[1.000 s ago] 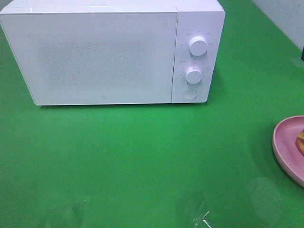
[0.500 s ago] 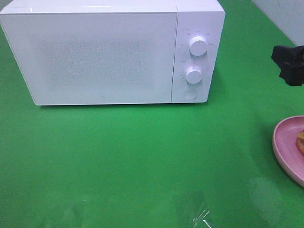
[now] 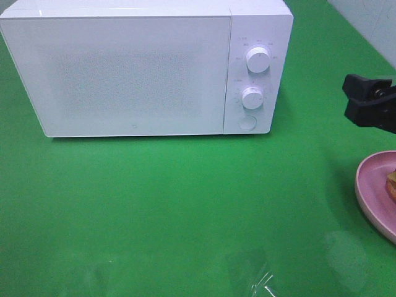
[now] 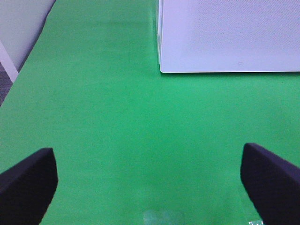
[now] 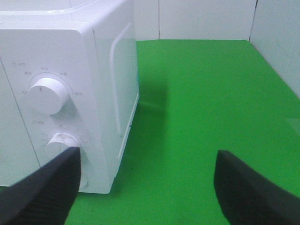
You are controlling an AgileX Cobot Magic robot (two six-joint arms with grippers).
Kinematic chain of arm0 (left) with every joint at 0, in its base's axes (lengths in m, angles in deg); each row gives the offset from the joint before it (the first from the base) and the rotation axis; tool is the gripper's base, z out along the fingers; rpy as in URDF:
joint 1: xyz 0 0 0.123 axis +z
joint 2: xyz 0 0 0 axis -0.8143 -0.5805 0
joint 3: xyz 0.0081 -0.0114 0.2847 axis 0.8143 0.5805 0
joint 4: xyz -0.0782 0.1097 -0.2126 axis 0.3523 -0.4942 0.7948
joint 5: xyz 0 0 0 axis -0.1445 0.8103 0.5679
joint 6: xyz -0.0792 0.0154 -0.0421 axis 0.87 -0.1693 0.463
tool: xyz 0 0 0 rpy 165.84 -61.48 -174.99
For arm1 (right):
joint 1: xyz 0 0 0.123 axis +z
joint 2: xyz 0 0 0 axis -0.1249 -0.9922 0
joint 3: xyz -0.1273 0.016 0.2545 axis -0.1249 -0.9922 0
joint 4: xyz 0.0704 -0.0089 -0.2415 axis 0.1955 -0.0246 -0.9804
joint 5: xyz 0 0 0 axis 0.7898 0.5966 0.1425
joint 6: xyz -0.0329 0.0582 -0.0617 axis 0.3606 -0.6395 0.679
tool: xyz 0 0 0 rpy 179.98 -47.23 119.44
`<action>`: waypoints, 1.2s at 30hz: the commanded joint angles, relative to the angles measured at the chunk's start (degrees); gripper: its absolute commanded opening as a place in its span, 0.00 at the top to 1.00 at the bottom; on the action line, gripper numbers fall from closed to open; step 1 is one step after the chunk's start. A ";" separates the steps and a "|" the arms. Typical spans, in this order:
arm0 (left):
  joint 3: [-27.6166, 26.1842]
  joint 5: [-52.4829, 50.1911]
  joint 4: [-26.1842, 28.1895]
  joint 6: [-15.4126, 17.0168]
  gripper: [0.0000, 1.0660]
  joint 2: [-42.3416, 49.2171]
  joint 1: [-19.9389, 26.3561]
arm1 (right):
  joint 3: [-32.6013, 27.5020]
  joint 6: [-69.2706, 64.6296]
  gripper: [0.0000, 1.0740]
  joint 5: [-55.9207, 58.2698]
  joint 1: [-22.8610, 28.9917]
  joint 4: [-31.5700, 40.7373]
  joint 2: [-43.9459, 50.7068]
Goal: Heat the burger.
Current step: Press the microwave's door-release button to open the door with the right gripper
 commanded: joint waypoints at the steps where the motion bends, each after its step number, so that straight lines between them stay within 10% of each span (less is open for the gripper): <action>1: 0.17 -0.80 0.17 0.29 0.07 1.26 -0.40 | -0.06 7.28 0.30 -3.78 5.96 8.19 -1.66; 20: 0.17 -0.80 0.17 0.29 0.07 1.26 -0.40 | 0.86 12.38 0.30 -22.80 34.21 39.53 -19.42; 36: 0.17 -0.80 0.17 0.29 0.07 1.26 -0.40 | 4.81 3.61 0.30 -22.52 37.70 41.31 -24.58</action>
